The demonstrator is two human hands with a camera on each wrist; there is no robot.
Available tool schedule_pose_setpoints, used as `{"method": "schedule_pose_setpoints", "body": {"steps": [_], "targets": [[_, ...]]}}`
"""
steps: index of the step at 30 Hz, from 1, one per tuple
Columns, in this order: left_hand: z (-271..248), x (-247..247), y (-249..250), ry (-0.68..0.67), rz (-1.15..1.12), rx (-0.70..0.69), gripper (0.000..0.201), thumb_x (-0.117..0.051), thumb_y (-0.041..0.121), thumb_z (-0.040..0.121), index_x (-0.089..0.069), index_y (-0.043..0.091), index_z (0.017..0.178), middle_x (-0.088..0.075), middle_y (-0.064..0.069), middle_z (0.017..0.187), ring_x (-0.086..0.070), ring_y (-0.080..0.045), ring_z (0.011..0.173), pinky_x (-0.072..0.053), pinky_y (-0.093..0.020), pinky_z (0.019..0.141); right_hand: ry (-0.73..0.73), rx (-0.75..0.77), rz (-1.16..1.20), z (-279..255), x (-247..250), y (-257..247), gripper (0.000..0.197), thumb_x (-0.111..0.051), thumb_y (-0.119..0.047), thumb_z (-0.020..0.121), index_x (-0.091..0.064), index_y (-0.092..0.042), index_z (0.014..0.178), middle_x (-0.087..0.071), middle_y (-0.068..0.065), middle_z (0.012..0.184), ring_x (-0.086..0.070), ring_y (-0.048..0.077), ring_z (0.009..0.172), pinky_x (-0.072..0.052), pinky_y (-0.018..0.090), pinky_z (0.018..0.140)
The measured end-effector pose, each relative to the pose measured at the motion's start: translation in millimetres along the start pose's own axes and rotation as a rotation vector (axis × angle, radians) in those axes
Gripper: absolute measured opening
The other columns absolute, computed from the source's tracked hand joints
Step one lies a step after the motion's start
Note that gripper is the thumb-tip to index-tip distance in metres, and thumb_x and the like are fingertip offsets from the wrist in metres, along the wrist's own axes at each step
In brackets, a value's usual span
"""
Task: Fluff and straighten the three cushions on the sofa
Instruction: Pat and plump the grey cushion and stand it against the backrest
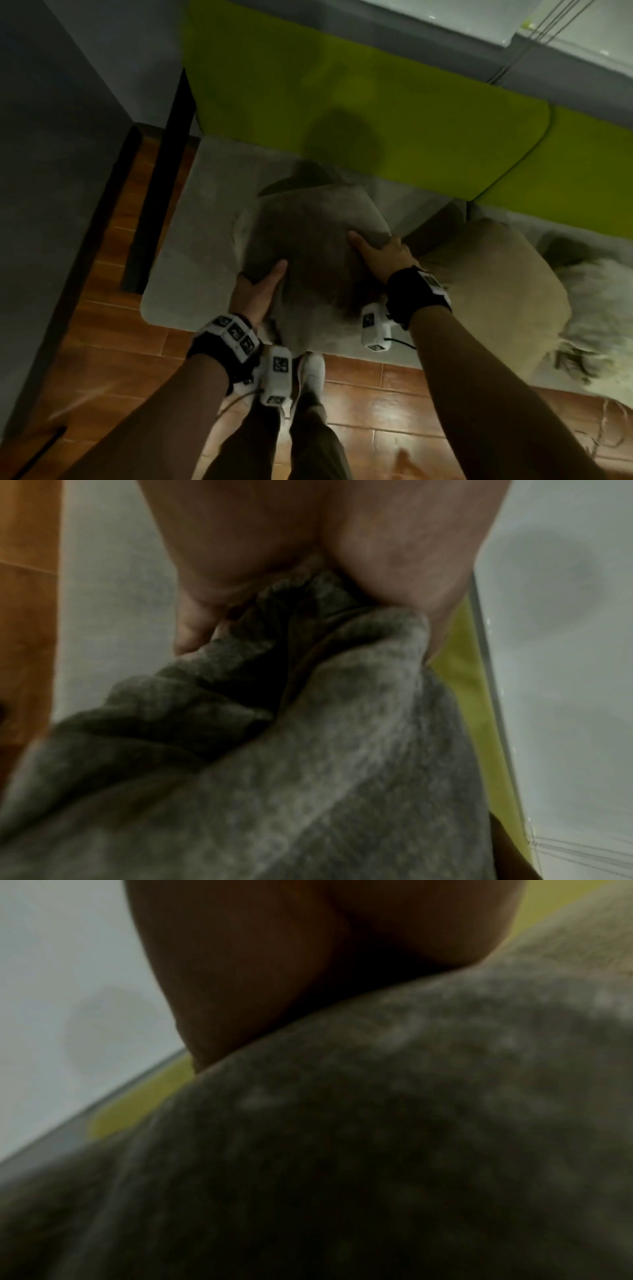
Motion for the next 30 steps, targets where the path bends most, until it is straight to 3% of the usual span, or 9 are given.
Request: {"method": "schedule_pose_setpoints", "body": {"steps": [6, 10, 12, 14, 18, 21, 23, 26, 30], "targets": [[-5.7, 39.7, 71.2, -0.030, 0.119, -0.193, 0.094, -0.086, 0.067, 0.056, -0.054, 0.030, 0.136, -0.064, 0.003, 0.130, -0.063, -0.022, 0.115, -0.053, -0.047, 0.098, 0.012, 0.060, 0.273, -47.2, 3.4, -2.2, 0.103, -0.050, -0.087, 0.079, -0.030, -0.022, 0.157, -0.038, 0.011, 0.157, -0.045, 0.037, 0.137, -0.040, 0.049, 0.111], [-14.1, 61.0, 84.0, -0.039, 0.203, -0.318, 0.064, -0.081, 0.039, 0.079, -0.047, 0.037, 0.133, -0.059, 0.016, 0.121, -0.057, -0.004, 0.106, -0.051, -0.019, 0.086, 0.029, 0.182, 0.505, -85.0, -22.6, 14.0, 0.096, -0.065, -0.075, 0.080, -0.020, -0.041, 0.158, -0.029, 0.000, 0.159, -0.040, 0.029, 0.140, -0.041, 0.049, 0.110], [-9.4, 71.1, 77.4, -0.047, 0.197, -0.327, 0.072, -0.082, 0.038, 0.079, -0.042, 0.045, 0.138, -0.056, 0.013, 0.129, -0.055, -0.010, 0.114, -0.049, -0.027, 0.094, -0.022, 0.226, 0.556, -89.5, -47.7, 19.6, 0.100, -0.068, -0.078, 0.073, -0.019, -0.048, 0.155, -0.032, -0.003, 0.156, -0.043, 0.027, 0.137, -0.046, 0.051, 0.108], [2.0, 80.1, 61.2, -0.045, 0.187, -0.271, 0.081, -0.083, 0.043, 0.076, -0.040, 0.043, 0.145, -0.053, 0.011, 0.138, -0.053, -0.018, 0.124, -0.046, -0.042, 0.105, -0.094, 0.222, 0.559, -83.4, -76.7, 28.5, 0.100, -0.070, -0.079, 0.071, -0.020, -0.052, 0.153, -0.036, -0.002, 0.154, -0.047, 0.026, 0.134, -0.049, 0.053, 0.106], [26.1, 116.0, 35.0, 0.079, 0.380, -0.217, 0.073, -0.076, 0.040, 0.084, -0.043, 0.025, 0.147, -0.052, -0.001, 0.140, -0.051, -0.025, 0.128, -0.046, -0.049, 0.106, -0.277, 0.204, 0.538, -72.8, -121.0, 38.2, 0.074, -0.069, -0.059, 0.088, -0.032, -0.048, 0.151, -0.043, 0.000, 0.147, -0.050, 0.024, 0.129, -0.049, 0.045, 0.107], [43.6, 144.1, 6.6, 0.084, 0.300, -0.117, 0.071, -0.079, 0.040, 0.081, -0.046, 0.027, 0.143, -0.053, -0.003, 0.140, -0.054, -0.030, 0.125, -0.049, -0.052, 0.102, -0.173, 0.158, 0.547, -67.9, -119.8, 49.9, 0.052, -0.064, -0.054, 0.093, -0.049, -0.039, 0.141, -0.050, 0.000, 0.139, -0.055, 0.021, 0.123, -0.049, 0.032, 0.090], [50.0, 156.5, -14.9, 0.078, 0.165, -0.036, 0.070, -0.076, 0.040, 0.084, -0.044, 0.025, 0.144, -0.053, -0.003, 0.139, -0.055, -0.029, 0.123, -0.051, -0.050, 0.097, -0.077, 0.046, 0.583, -67.4, -120.3, 65.7, 0.063, -0.064, -0.063, 0.089, -0.045, -0.035, 0.142, -0.046, 0.003, 0.145, -0.053, 0.025, 0.125, -0.048, 0.036, 0.091], [45.9, 150.8, -31.5, -0.024, 0.136, 0.071, 0.057, -0.061, 0.053, 0.092, -0.049, 0.021, 0.137, -0.059, -0.005, 0.131, -0.058, -0.028, 0.118, -0.050, -0.048, 0.096, -0.202, -0.158, 0.789, -81.9, -155.6, 72.3, 0.084, -0.065, -0.073, 0.083, -0.028, -0.042, 0.152, -0.039, 0.003, 0.156, -0.048, 0.033, 0.134, -0.049, 0.052, 0.099], [35.0, 132.8, -22.4, -0.181, 0.108, 0.116, 0.048, -0.058, 0.041, 0.097, -0.050, 0.011, 0.134, -0.061, -0.010, 0.129, -0.060, -0.031, 0.116, -0.049, -0.050, 0.102, -0.152, -0.193, 0.875, -104.0, -171.9, 51.7, 0.084, -0.057, -0.077, 0.083, -0.028, -0.041, 0.153, -0.043, 0.008, 0.154, -0.050, 0.039, 0.132, -0.048, 0.059, 0.102]]}}
Point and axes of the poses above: each hand's wrist, its own z-axis towards the middle knuckle, its own x-axis out of the back of the hand, y = z × x, the point moved 10 cm from there along z, towards the middle knuckle
